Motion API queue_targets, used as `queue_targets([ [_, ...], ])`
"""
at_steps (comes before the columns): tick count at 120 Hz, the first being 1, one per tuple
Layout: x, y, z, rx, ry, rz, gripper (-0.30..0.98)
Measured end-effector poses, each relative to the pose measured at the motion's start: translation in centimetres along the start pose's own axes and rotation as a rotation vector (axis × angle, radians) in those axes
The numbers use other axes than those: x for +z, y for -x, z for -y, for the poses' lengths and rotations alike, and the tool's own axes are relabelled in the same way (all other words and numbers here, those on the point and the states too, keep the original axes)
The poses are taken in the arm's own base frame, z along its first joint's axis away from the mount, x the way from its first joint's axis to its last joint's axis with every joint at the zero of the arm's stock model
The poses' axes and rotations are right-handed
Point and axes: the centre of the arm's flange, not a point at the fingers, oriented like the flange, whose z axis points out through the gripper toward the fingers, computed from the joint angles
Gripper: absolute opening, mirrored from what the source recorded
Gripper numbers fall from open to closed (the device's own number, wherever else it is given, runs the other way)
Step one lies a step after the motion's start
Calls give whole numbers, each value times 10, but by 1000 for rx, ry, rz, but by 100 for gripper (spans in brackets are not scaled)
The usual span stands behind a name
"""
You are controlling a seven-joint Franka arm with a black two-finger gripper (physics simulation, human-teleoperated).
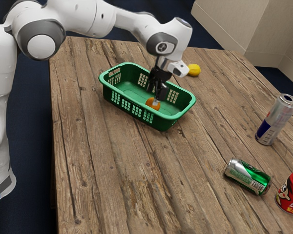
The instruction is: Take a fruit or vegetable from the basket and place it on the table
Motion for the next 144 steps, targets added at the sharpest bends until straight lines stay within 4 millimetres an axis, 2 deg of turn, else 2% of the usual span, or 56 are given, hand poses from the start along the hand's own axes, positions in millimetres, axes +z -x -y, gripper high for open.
queue_targets([
  [18,8,1,1,1,3,7,69],
  [29,10,4,11,-15,2,12,69],
  [58,12,6,21,-29,0,17,69],
  [77,19,-1,21,-27,1,5,69],
  [98,17,-9,21,-28,6,-32,69],
  [144,39,-22,20,-24,21,-41,69],
])
